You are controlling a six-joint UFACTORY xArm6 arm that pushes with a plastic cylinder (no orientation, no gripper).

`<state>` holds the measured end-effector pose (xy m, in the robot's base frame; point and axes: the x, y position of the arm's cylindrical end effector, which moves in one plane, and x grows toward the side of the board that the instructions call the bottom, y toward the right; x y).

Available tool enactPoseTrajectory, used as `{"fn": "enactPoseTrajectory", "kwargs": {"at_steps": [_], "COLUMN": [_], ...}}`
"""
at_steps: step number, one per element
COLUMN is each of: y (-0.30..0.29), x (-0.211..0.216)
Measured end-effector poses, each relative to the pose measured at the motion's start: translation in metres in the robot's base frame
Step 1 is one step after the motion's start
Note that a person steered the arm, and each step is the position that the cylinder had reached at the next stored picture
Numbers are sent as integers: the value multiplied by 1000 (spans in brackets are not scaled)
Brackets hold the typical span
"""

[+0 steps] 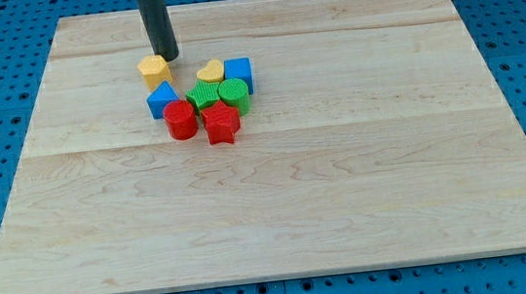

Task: Push yellow hexagon into group of blocks

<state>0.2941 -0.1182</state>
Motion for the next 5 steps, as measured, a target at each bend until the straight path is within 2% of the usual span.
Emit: {"fn": "enactPoseTrajectory", "kwargs": {"at_steps": [1,2,5], "y": [-27,-67,-74], "x": [-47,-47,23]}}
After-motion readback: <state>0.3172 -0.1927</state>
